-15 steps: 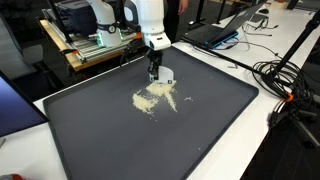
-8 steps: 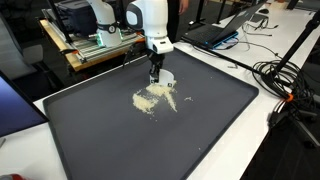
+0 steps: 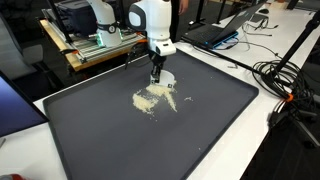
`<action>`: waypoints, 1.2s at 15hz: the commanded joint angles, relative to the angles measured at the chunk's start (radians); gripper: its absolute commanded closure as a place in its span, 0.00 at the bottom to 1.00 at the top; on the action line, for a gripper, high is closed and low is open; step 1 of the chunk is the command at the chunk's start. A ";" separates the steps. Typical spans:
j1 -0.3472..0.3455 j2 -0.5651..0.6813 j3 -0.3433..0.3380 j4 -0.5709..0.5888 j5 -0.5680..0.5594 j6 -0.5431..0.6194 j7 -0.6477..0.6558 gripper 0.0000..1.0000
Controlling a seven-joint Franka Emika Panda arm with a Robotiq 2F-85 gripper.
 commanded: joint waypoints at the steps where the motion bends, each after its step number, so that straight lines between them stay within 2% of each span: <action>1: -0.016 0.006 0.028 0.005 -0.012 -0.044 -0.026 0.99; 11: -0.086 -0.012 0.125 -0.036 0.039 -0.034 -0.172 0.99; 18: -0.117 -0.044 0.158 -0.084 0.061 -0.024 -0.242 0.99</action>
